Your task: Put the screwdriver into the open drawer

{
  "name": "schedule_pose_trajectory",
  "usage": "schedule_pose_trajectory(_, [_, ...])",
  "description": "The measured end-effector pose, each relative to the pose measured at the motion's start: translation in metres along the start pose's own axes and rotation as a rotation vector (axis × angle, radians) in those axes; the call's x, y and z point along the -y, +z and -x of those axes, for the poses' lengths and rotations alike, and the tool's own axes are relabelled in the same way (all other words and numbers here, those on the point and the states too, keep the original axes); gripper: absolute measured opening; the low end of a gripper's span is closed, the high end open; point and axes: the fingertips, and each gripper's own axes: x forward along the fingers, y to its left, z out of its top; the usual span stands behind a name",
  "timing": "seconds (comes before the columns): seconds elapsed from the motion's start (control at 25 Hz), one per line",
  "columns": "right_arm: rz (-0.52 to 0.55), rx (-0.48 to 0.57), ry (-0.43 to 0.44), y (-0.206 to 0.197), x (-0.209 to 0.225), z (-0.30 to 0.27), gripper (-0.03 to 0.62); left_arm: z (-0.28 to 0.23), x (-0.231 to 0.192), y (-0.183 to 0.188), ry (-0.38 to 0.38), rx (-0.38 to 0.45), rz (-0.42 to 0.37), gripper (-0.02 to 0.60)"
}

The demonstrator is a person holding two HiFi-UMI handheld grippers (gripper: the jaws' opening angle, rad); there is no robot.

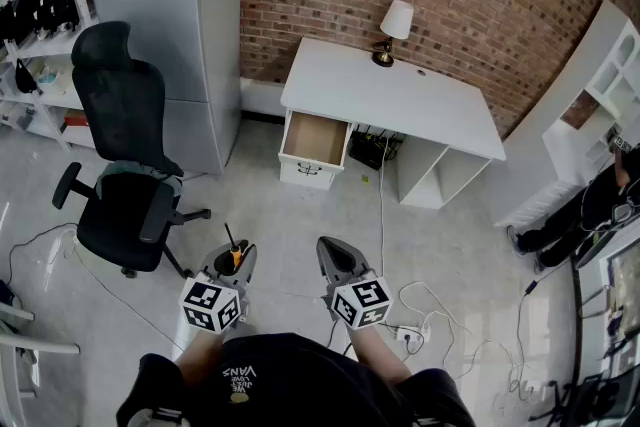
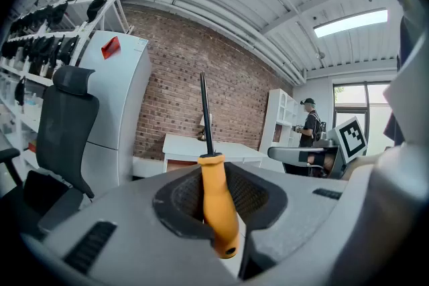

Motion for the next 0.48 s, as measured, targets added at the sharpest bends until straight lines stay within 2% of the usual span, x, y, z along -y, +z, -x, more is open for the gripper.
schedule_pose_trajectory(0.24, [-0.024, 0.014, 0.036, -0.002, 0.0, -0.023, -0.005, -0.014, -0.018, -0.002, -0.004, -0.003, 0.013, 0.066])
schedule_pose_trajectory(0.48, [-0.034, -0.014, -0.003, -0.011, 0.007, -0.052, -0.004, -0.033, -0.044, -0.003, -0.03, -0.02, 0.027, 0.066])
